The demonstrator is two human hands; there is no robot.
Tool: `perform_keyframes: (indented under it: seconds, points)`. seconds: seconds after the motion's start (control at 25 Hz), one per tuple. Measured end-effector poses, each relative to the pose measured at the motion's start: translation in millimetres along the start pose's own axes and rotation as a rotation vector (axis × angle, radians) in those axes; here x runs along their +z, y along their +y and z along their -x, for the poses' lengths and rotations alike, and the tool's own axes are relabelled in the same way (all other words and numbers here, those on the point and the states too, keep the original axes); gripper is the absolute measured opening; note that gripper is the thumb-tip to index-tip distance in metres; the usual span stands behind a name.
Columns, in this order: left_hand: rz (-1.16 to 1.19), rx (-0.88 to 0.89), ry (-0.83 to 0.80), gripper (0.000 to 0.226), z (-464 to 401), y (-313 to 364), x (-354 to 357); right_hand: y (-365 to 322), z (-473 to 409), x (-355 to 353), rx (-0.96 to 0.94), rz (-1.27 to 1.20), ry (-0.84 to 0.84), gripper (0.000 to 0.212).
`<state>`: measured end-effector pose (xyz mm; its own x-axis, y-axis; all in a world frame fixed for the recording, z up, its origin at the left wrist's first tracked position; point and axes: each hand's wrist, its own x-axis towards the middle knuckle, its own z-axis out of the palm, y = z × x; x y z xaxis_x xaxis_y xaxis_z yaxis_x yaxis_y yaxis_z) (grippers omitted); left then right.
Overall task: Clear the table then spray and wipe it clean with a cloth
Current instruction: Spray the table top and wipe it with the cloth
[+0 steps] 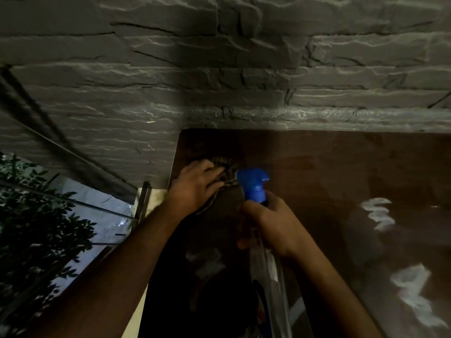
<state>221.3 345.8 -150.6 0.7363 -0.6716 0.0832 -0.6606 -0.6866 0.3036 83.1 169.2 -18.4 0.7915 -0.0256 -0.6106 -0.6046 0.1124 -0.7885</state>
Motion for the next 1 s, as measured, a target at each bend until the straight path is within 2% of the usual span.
perform_keyframes:
  seconds: [0.04,0.08,0.12,0.16,0.2,0.28,0.32,0.36,0.48,0.52,0.64,0.68,0.72,0.84,0.88,1.0]
  points:
    - [0.019,-0.084,0.076,0.048,2,-15,-6,1,3,-1,0.009,-0.004,-0.007,0.018]
    - [0.03,-0.253,0.149,0.045,-3,-29,-13,3,6,-2,0.014,0.0,-0.008,0.02]
    - [0.047,-0.418,0.164,0.042,-10,-36,-17,6,7,-3,0.015,0.008,0.0,0.021]
    - [0.032,-0.513,0.117,0.04,-17,-33,-18,7,8,-2,0.015,0.019,0.015,0.021]
    - [0.001,-0.48,0.049,0.041,-21,-22,-14,8,9,-1,0.017,0.029,0.029,0.02]
    - [-0.003,-0.175,-0.066,0.046,-5,9,-5,8,12,3,0.015,0.045,0.036,0.019]
    - [0.016,-0.058,-0.086,0.048,7,11,-3,9,15,4,0.017,0.058,0.03,0.019]
    - [0.027,-0.043,-0.061,0.048,13,1,-7,9,17,4,0.016,0.078,0.022,0.02]
    - [0.069,-0.489,0.105,0.04,9,-25,-21,15,28,4,0.036,0.129,0.0,0.021]
    - [0.051,-0.511,0.093,0.039,6,-20,-21,19,32,6,0.05,0.141,-0.007,0.022]
    - [0.031,-0.121,-0.075,0.041,25,10,-15,27,47,12,0.071,0.149,-0.017,0.02]
    - [0.051,-0.065,-0.083,0.041,32,5,-15,30,52,14,0.079,0.145,-0.032,0.019]
    - [0.065,-0.112,-0.043,0.04,34,-6,-18,33,57,17,0.092,0.149,-0.052,0.019]
    - [0.089,-0.396,0.104,0.038,29,-27,-21,44,69,28,0.121,0.263,-0.101,0.025]
    - [0.074,-0.418,0.086,0.039,27,-23,-19,47,70,31,0.122,0.293,-0.094,0.03]
    - [0.103,-0.331,0.036,0.042,33,7,-16,49,70,35,0.104,0.287,-0.032,0.035]
